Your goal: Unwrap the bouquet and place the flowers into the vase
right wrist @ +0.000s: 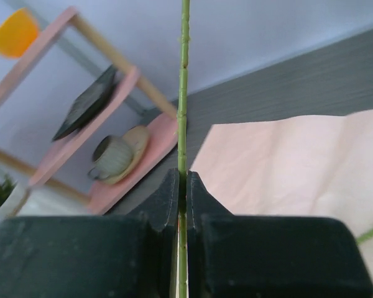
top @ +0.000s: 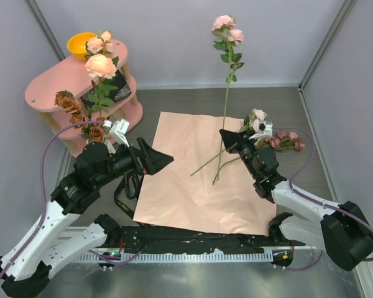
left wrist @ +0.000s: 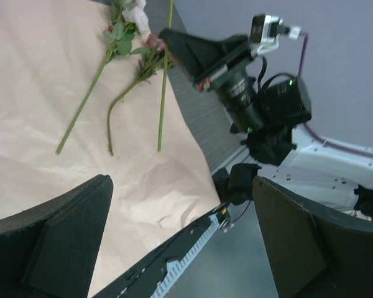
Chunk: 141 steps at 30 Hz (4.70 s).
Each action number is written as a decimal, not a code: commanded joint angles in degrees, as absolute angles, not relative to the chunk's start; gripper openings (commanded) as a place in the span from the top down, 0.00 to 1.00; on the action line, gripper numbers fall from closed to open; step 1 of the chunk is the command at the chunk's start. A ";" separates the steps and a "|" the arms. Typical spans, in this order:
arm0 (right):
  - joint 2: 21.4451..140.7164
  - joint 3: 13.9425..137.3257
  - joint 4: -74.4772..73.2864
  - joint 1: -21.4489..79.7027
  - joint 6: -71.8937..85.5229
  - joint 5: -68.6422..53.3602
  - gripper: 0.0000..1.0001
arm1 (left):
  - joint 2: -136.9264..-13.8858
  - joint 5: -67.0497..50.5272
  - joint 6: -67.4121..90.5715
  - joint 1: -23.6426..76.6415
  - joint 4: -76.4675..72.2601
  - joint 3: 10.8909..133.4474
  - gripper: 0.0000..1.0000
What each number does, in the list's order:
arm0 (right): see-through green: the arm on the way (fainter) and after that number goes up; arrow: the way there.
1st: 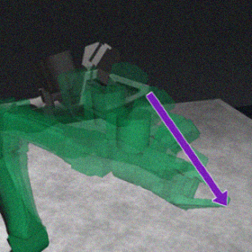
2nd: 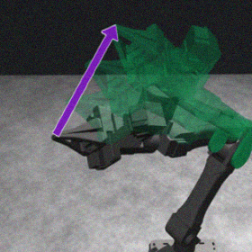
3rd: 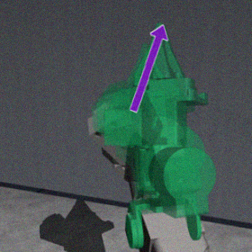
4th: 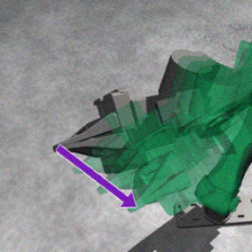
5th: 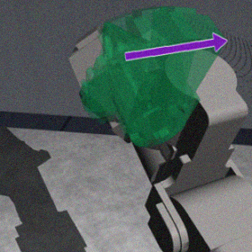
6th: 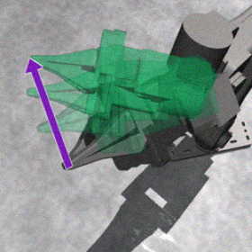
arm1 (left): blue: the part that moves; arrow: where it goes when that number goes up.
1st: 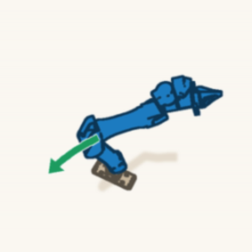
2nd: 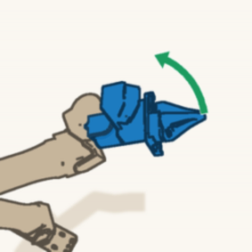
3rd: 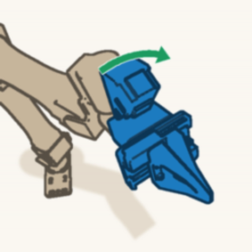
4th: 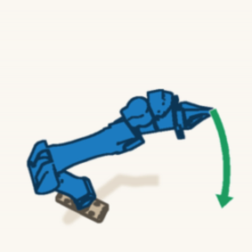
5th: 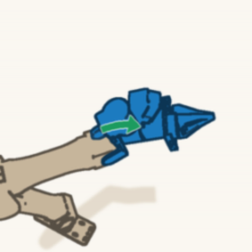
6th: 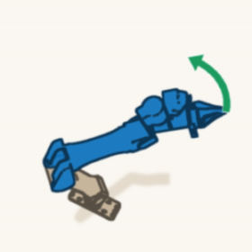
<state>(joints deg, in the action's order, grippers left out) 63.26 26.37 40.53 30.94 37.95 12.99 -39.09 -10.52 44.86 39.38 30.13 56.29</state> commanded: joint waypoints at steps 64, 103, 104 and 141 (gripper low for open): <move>66.19 23.20 54.32 37.53 24.61 -5.54 0.15 | -44.39 59.85 -4.74 39.55 43.63 104.16 1.00; 67.23 22.50 55.81 37.53 26.63 -5.45 0.15 | -53.53 72.59 -1.68 39.46 21.97 89.92 0.98; 67.58 22.76 55.90 37.53 26.80 -5.97 0.15 | -53.18 72.86 -1.41 39.55 21.97 89.56 0.88; 83.93 44.56 -10.10 27.25 64.68 44.56 0.41 | -49.56 -5.85 33.22 39.55 44.74 95.01 0.00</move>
